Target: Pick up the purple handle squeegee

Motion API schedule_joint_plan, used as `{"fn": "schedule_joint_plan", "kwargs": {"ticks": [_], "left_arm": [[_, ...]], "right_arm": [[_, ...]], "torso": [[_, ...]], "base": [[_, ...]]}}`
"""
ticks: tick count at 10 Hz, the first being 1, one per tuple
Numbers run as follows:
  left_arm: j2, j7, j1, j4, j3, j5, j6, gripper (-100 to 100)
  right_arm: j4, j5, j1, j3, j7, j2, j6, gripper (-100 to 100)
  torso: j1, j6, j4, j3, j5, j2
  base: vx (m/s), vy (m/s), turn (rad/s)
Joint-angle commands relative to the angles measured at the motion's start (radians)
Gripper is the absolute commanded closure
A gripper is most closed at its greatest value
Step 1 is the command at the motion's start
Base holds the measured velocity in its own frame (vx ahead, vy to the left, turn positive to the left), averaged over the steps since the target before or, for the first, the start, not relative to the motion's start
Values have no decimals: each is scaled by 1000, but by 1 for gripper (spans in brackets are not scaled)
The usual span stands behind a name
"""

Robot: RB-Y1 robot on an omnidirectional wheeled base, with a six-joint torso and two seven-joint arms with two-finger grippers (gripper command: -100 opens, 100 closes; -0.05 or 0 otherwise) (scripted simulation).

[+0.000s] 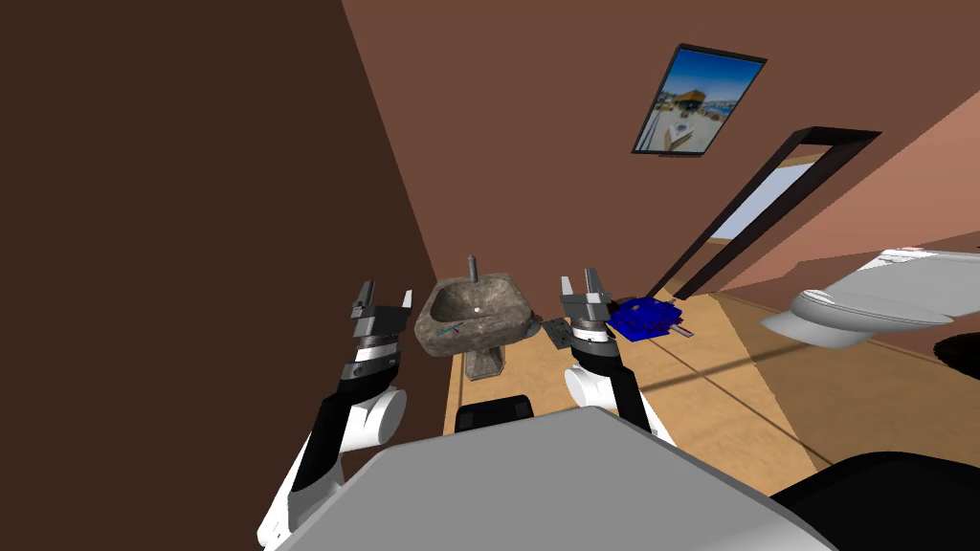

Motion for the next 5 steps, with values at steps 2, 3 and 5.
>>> {"fn": "schedule_joint_plan", "kwargs": {"ticks": [2, 3, 5], "left_arm": [[12, 26, -24, 1, -3, 18, 68, -100], [23, 50, -47, -1, -6, 35, 102, -100], [33, 75, -71, -3, -8, 53, 161, -100]], "right_arm": [[0, 0, 0, 0, 0, 0, 0, 0], [0, 0, 0, 0, 0, 0, 0, 0], [0, 0, 0, 0, 0, 0, 0, 0]], "torso": [[0, 0, 0, 0, 0, 0], [0, 0, 0, 0, 0, 0], [0, 0, 0, 0, 0, 0]], "base": [[-24, -15, -33], [-25, -19, -44], [-23, -18, -37]]}}
